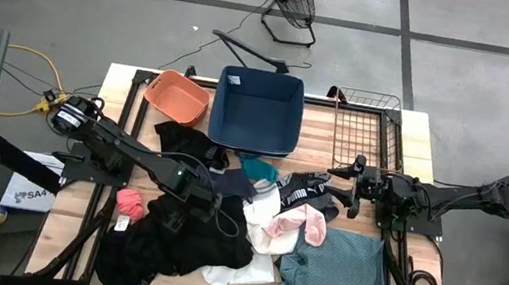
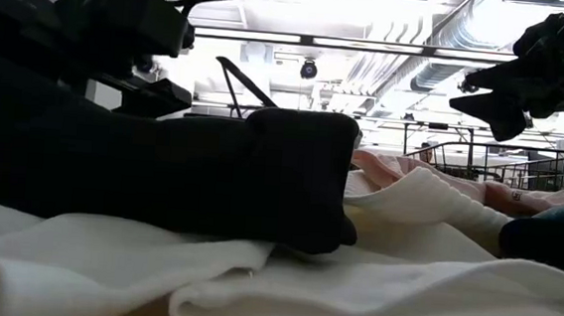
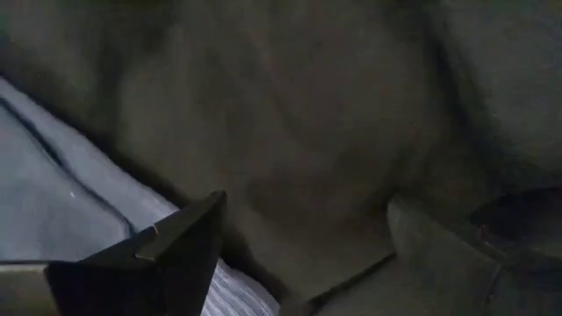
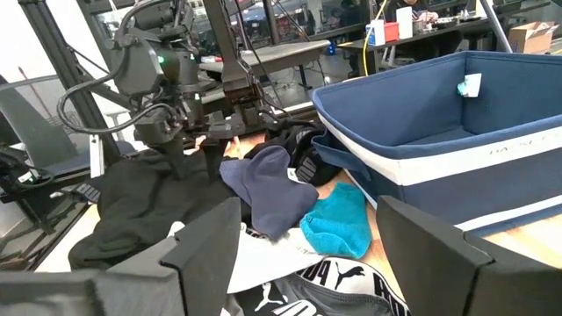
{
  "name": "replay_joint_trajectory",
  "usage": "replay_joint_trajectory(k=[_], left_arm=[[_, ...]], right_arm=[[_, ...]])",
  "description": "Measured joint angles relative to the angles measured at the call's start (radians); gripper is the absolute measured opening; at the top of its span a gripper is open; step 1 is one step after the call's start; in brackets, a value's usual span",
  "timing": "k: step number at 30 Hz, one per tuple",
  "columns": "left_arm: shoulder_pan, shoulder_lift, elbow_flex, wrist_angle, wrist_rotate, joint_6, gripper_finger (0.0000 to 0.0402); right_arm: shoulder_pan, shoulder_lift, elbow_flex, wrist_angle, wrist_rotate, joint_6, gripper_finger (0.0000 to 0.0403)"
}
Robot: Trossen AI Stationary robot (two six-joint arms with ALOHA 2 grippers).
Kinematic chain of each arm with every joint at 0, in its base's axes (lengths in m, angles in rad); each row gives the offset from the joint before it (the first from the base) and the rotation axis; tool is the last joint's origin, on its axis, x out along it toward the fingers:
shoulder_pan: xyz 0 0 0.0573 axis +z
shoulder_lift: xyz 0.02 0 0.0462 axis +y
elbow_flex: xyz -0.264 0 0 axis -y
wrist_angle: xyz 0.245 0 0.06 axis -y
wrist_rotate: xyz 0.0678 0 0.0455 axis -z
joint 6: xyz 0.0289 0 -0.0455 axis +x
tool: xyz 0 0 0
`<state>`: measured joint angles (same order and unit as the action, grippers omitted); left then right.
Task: Pick & Place Cloths
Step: Put the black shirt into the blue bin
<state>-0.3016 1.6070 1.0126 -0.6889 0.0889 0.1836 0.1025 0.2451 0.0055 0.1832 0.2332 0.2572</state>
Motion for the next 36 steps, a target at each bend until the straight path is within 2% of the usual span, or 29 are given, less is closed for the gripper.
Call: replay_joint_trajectory(k=[5,14,16,19,26,32,36], left_arm=[[0.000,0.004,0.000,0.011,-0.001,0.058,0.0308],[0.000,0.116,0.003,0.040,0.058,0.074,0.0297],[0.000,0.127,0.004,0.036,0.055,0.074,0.0274],[0.000,0.138,0.004,0.039,0.035,0.074,0.0216],[-0.001,0.140,0.003,0.040,0.007,0.073,0.0029],[0.000,0.140,0.021,0.017,0.029,0.048,0.0009],[0.000,0.138,0.122,-0.161,0.037,0.026,0.0008]], right_arm=[[0.000,0.000,0.000,0.000,0.000,0.000,0.0259],[0.000,0.000,0.000,-0.001,0.000,0.000,0.0259],[0.000,0.000,0.000,0.000,0.000,0.000,0.0259],[0.000,0.000,0.000,0.000,0.000,0.000,0.0259],[0.000,0.000,0.000,0.000,0.000,0.000,0.0259],[0.000,0.000,0.000,-0.001,0.000,0.000,0.0259],[0.000,0.000,0.000,-0.001,0.000,0.000,0.0259]])
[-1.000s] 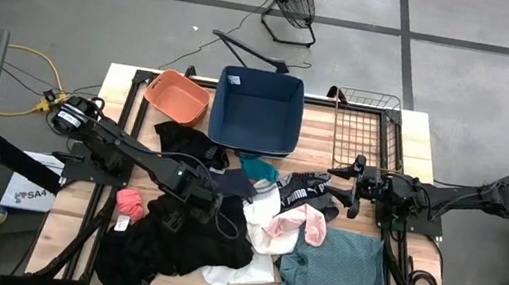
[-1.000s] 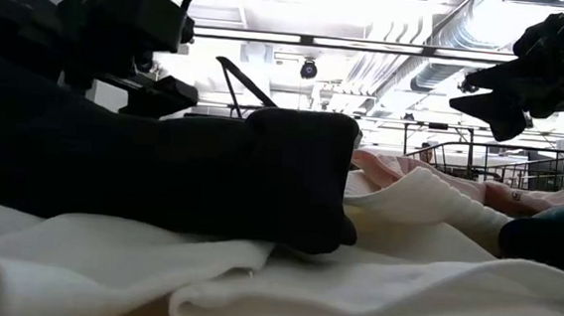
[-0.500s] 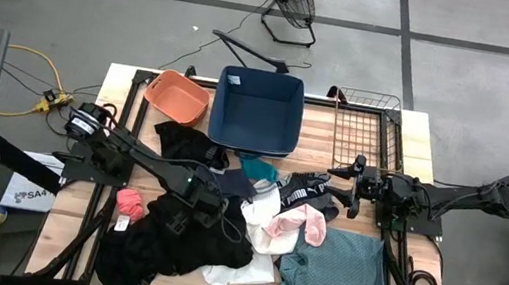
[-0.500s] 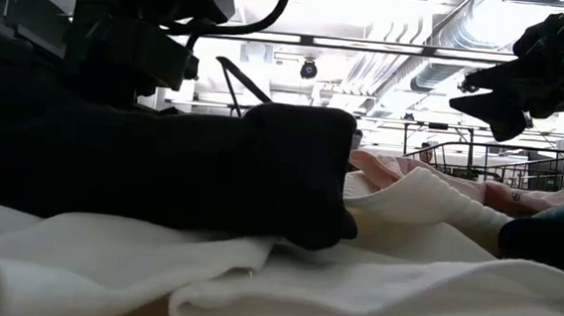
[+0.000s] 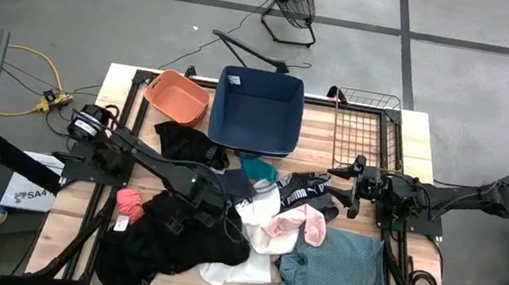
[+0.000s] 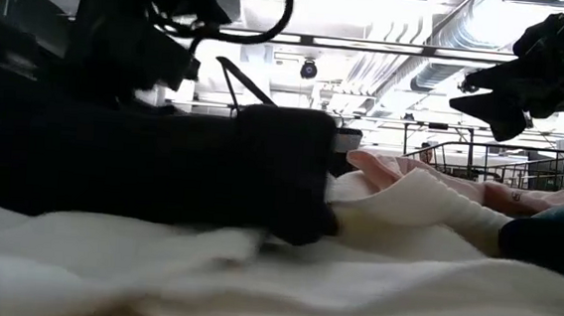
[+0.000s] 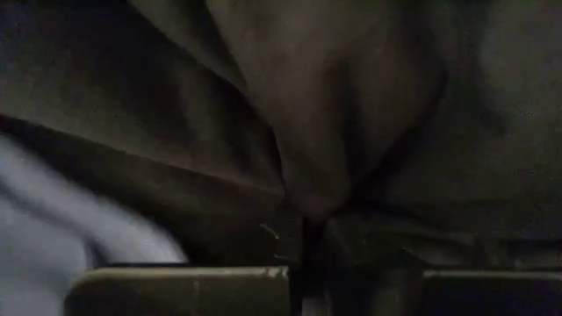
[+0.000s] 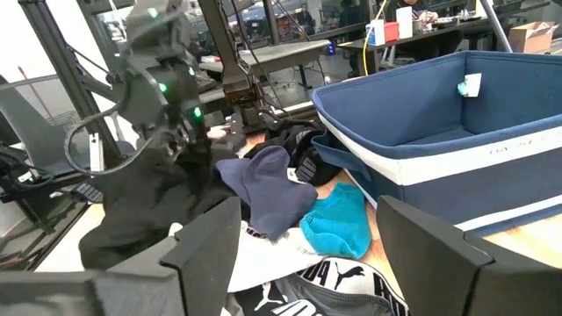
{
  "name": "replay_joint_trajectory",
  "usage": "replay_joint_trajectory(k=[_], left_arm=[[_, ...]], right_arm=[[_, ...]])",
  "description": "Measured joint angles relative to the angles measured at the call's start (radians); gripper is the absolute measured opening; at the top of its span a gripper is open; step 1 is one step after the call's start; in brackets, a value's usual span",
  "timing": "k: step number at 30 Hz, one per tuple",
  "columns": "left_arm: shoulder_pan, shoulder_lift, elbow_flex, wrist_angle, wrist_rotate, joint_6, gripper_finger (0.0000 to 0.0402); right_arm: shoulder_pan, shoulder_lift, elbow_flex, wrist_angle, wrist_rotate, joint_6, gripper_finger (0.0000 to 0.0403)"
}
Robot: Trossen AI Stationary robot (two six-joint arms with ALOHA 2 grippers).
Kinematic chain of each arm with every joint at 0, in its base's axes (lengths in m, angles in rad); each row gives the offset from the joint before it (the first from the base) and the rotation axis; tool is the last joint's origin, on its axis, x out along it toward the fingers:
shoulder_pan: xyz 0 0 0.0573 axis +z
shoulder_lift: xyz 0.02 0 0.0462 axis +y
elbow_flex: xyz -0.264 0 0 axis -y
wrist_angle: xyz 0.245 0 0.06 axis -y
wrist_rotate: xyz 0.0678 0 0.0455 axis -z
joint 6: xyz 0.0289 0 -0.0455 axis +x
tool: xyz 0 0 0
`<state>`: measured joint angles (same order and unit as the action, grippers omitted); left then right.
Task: Pick & Place Cloths
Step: Put the black shirt into the blue bin
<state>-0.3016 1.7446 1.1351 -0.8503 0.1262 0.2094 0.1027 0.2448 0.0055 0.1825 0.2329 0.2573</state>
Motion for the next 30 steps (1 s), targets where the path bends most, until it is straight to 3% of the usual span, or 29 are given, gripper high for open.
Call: replay_joint_trajectory(k=[11,18,24,30], left_arm=[[-0.001,-0.015,0.387,-0.353,-0.014,-0.010,0.0007],[0.000,-0.014,0.639,-0.559,-0.100,-0.026,0.0007],[0.000,-0.015,0.859,-0.696,-0.323,-0.031,0.0007],[0.001,-0.017,0.997,-0.723,-0.662,0.044,0.0007]], right_arm=[[0.000,0.000,0.000,0.000,0.000,0.000,0.0259],[0.000,0.000,0.000,0.000,0.000,0.000,0.0259],[0.000,0.000,0.000,0.000,0.000,0.000,0.0259],[0.000,0.000,0.000,0.000,0.000,0.000,0.0259]])
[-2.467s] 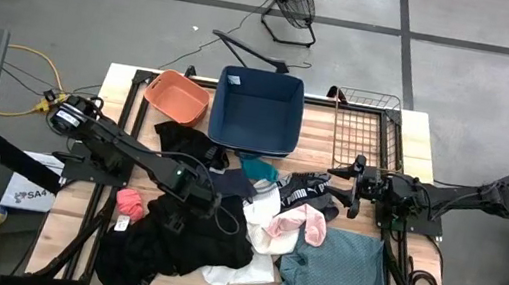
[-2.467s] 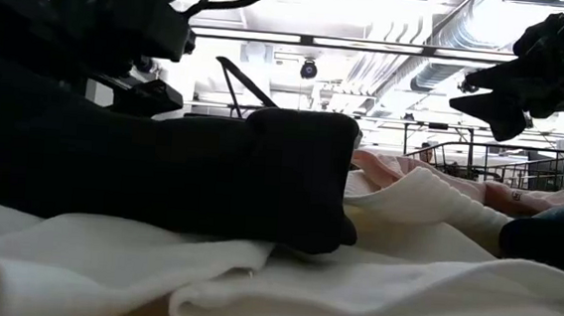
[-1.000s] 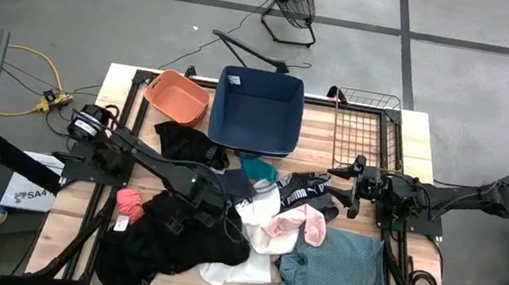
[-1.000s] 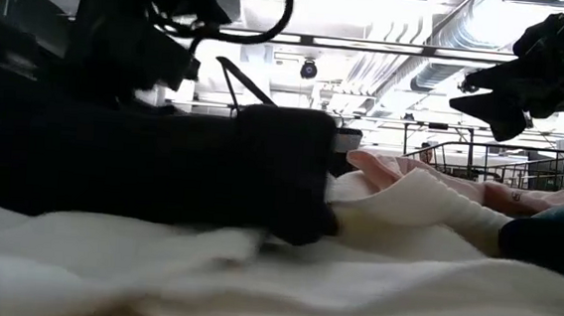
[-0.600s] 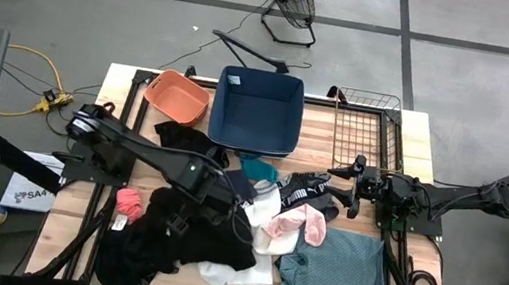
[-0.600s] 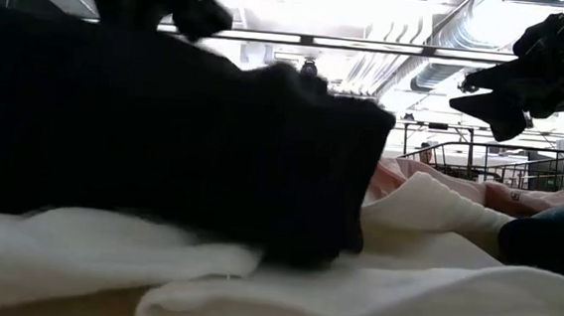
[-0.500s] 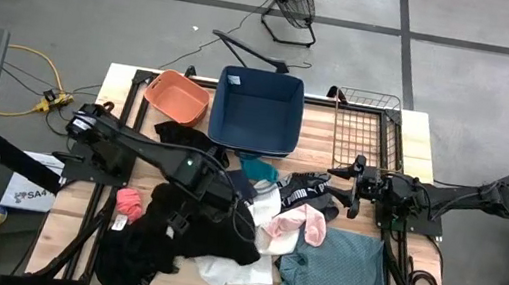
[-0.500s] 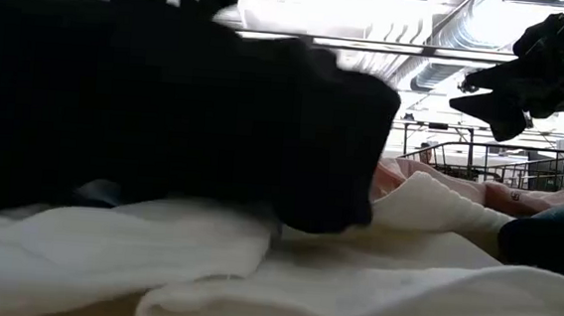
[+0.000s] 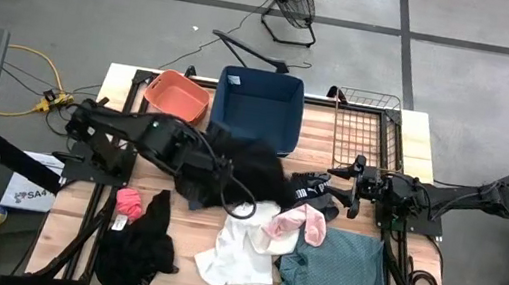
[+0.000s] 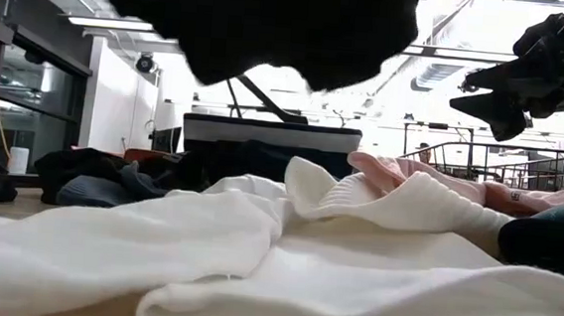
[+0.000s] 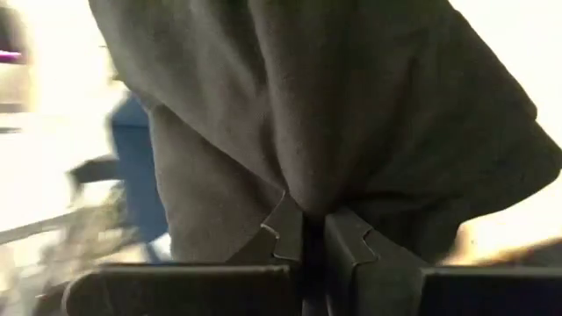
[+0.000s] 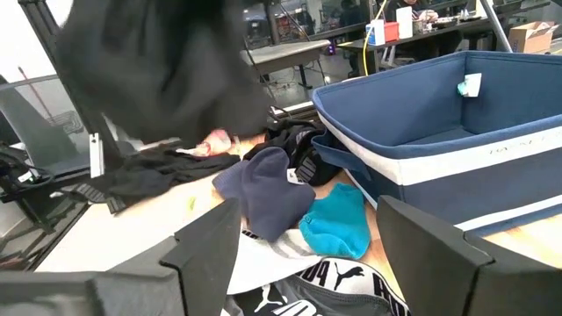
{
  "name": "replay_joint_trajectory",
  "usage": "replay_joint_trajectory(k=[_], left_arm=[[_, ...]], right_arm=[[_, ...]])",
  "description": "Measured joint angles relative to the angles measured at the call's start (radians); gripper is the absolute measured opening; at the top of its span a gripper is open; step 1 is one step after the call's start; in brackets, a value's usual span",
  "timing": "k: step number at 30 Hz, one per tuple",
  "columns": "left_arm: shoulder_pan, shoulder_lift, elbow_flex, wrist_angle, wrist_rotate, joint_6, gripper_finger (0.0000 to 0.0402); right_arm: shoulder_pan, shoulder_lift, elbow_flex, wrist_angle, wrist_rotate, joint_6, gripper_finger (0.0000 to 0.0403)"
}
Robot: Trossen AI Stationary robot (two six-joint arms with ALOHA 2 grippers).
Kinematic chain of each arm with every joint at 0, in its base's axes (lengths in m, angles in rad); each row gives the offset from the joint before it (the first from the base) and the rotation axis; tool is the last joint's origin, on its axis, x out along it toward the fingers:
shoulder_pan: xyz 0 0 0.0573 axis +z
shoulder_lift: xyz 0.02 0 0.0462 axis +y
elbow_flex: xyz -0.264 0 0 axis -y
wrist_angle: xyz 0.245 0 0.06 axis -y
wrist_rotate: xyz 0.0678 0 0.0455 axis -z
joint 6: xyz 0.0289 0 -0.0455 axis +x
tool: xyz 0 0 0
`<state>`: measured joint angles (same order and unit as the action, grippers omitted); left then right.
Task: Pick & Place Cloths
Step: Put the black shirt into the blue bin
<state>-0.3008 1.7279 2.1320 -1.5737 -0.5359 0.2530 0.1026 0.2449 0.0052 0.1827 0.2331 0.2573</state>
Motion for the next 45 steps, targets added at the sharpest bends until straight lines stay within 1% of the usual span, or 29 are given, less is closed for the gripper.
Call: replay_joint_trajectory(k=[3,5,7,11,14,17,24,29,31,35,41,43,45], left_arm=[[0.003,0.000,0.038,0.008,-0.172,0.063,0.0007],[0.020,-0.002,0.039,0.030,-0.267,0.111,0.0007],[0.047,0.000,0.039,0.051,-0.313,0.147,0.0007],[0.123,0.000,0.039,0.083,-0.331,0.225,0.0007],[0.187,0.000,0.039,0.119,-0.329,0.291,0.0007],[0.252,0.000,0.039,0.165,-0.300,0.360,0.0007],[0.405,0.009,0.039,0.241,-0.126,0.501,0.0007],[0.495,0.036,0.022,0.282,-0.080,0.537,0.0007],[0.528,0.044,-0.006,0.277,-0.059,0.543,0.0007],[0.569,0.065,-0.072,0.332,-0.058,0.583,0.0007],[0.602,0.093,-0.192,0.417,-0.036,0.616,0.0007],[0.604,0.101,-0.236,0.493,-0.024,0.638,0.0007],[0.616,0.104,-0.275,0.502,-0.004,0.642,0.0007]], right_arm=[[0.000,0.000,0.000,0.000,0.000,0.000,0.0259],[0.000,0.000,0.000,0.000,0.000,0.000,0.0259],[0.000,0.000,0.000,0.000,0.000,0.000,0.0259],[0.000,0.000,0.000,0.000,0.000,0.000,0.0259],[0.000,0.000,0.000,0.000,0.000,0.000,0.0259],[0.000,0.000,0.000,0.000,0.000,0.000,0.0259],[0.000,0.000,0.000,0.000,0.000,0.000,0.0259],[0.000,0.000,0.000,0.000,0.000,0.000,0.0259],[0.000,0.000,0.000,0.000,0.000,0.000,0.0259],[0.000,0.000,0.000,0.000,0.000,0.000,0.0259],[0.000,0.000,0.000,0.000,0.000,0.000,0.0259],[0.000,0.000,0.000,0.000,0.000,0.000,0.0259],[0.000,0.000,0.000,0.000,0.000,0.000,0.0259]])
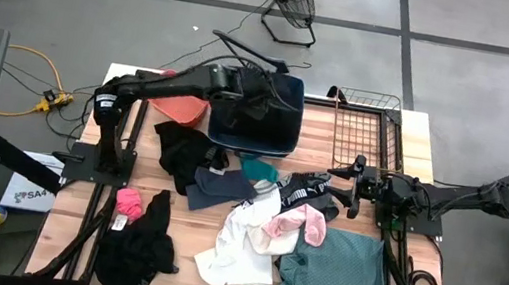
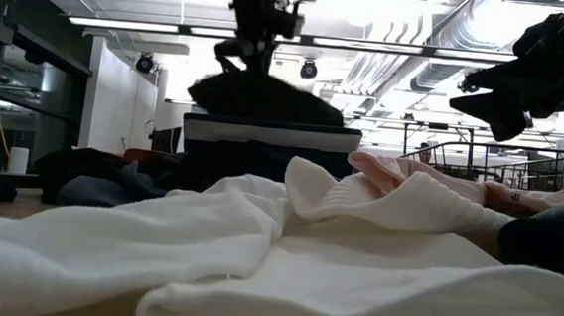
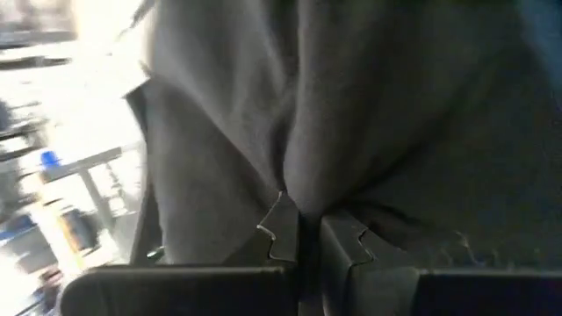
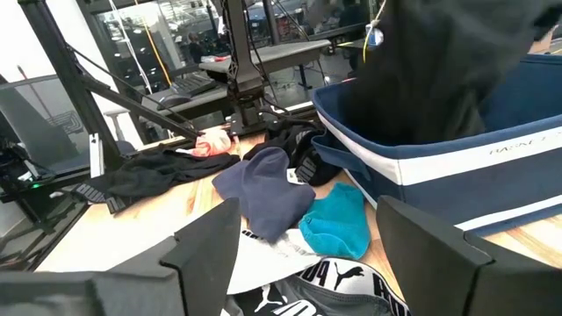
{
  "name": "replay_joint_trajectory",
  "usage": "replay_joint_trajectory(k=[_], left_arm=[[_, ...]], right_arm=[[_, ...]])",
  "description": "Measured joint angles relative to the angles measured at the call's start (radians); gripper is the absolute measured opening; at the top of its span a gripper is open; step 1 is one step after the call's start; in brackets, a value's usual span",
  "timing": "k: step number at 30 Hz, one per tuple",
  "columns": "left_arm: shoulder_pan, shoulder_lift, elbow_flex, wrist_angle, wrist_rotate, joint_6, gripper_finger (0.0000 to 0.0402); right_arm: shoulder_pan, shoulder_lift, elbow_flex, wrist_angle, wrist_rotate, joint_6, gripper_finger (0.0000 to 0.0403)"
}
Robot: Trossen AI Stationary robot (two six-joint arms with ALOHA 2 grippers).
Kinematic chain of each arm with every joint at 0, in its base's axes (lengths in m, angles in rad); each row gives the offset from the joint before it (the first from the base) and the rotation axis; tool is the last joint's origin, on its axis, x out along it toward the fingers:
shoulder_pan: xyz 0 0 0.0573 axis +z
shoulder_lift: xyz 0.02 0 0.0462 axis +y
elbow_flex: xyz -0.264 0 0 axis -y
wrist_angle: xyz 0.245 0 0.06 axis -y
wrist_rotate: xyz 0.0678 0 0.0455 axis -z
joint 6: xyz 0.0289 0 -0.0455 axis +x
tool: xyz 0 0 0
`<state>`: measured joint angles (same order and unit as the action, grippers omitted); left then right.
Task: Pick & Place Cloths
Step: Put the black shirt into the blue bin
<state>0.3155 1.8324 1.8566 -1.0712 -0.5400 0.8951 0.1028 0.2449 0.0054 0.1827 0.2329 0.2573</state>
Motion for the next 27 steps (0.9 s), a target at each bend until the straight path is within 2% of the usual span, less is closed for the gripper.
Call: replay_joint_trajectory(k=[3,11,19,27], left_arm=[[0.009,-0.001,-0.059,0.080,0.036,0.023,0.0007],[0.086,-0.001,-0.160,0.221,0.235,-0.017,0.0007],[0.180,0.000,-0.183,0.294,0.437,-0.212,0.0007],[0.224,0.050,-0.183,0.328,0.507,-0.433,0.0016]], right_arm=[[0.000,0.000,0.000,0.000,0.000,0.000,0.0259],[0.000,0.000,0.000,0.000,0.000,0.000,0.0259],[0.000,0.000,0.000,0.000,0.000,0.000,0.0259],[0.000,0.000,0.000,0.000,0.000,0.000,0.0259]])
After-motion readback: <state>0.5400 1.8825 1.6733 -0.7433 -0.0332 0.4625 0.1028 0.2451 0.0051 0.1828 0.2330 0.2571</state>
